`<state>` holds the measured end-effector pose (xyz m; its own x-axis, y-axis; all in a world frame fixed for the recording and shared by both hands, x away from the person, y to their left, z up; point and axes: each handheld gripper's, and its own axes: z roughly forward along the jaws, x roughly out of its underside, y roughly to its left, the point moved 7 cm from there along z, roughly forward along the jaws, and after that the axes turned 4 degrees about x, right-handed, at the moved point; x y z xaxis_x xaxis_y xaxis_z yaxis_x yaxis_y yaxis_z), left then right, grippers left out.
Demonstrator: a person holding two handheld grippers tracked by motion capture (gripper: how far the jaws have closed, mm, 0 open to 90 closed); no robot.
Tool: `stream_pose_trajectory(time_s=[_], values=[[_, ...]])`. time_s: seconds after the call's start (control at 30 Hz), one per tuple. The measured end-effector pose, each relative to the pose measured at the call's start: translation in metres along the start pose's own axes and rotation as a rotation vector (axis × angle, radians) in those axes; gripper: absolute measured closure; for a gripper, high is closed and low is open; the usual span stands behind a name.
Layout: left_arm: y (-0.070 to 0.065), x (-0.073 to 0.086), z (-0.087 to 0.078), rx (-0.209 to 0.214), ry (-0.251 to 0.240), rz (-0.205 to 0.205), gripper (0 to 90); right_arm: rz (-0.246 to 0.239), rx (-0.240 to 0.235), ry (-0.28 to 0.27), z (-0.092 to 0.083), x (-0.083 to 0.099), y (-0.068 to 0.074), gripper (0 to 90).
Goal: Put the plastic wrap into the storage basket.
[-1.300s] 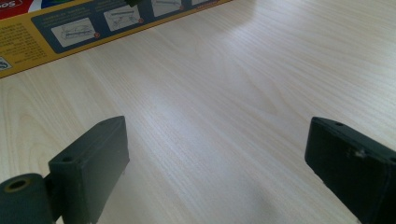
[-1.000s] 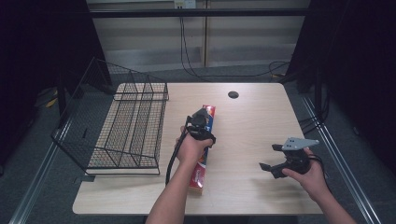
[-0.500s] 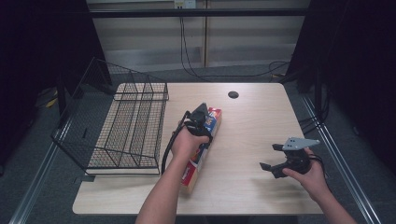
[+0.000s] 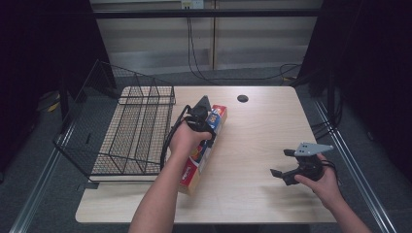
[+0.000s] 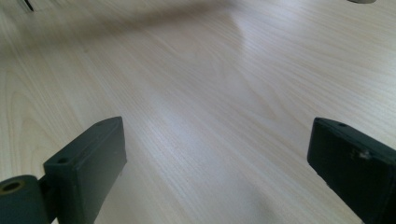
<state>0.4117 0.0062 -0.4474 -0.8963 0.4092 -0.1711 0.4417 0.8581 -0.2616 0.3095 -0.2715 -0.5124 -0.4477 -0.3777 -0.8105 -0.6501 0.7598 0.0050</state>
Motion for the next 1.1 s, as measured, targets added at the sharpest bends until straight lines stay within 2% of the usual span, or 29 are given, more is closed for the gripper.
stream_pose_trajectory(time_s=[0.03, 0.13, 0.2, 0.23, 0.53, 0.7, 0.73, 0.77, 0.8, 1.0, 1.1], values=[[0.001, 0.000, -0.003, 0.001, 0.009, 0.009, 44.0, 0.001, -0.002, -0.002, 0.000, 0.000, 0.000, 3.4], [0.003, 0.000, -0.010, 0.012, 0.011, -0.008, 44.0, -0.004, -0.004, -0.007, 0.000, -0.001, 0.000, 3.1], [0.007, 0.001, -0.016, 0.006, 0.029, 0.004, 44.1, -0.006, -0.005, -0.008, 0.000, -0.001, 0.001, 3.0], [0.006, 0.001, -0.017, 0.007, 0.022, -0.013, 44.1, -0.008, -0.006, -0.008, 0.000, -0.001, 0.001, 3.0], [0.016, 0.001, -0.040, -0.014, 0.038, -0.024, 44.2, -0.009, -0.016, -0.011, -0.001, -0.001, 0.001, 1.9], [0.019, 0.001, -0.048, -0.020, 0.026, -0.034, 44.2, -0.011, -0.016, -0.012, -0.001, -0.001, 0.001, 1.7], [0.021, 0.001, -0.050, -0.024, 0.029, -0.025, 44.2, -0.009, -0.017, -0.012, -0.001, -0.001, 0.001, 1.7], [0.020, 0.001, -0.052, -0.022, 0.022, -0.040, 44.2, -0.009, -0.018, -0.013, -0.001, -0.002, 0.001, 1.7], [0.022, 0.001, -0.054, -0.022, 0.028, -0.030, 44.2, -0.009, -0.018, -0.012, -0.001, -0.002, 0.001, 1.7], [0.025, 0.002, -0.065, -0.016, 0.015, -0.063, 44.2, -0.007, -0.021, -0.009, -0.001, -0.001, 0.002, 1.7], [0.028, 0.002, -0.070, -0.025, 0.024, -0.069, 44.2, -0.006, -0.017, -0.013, -0.001, -0.002, 0.001, 1.7]])
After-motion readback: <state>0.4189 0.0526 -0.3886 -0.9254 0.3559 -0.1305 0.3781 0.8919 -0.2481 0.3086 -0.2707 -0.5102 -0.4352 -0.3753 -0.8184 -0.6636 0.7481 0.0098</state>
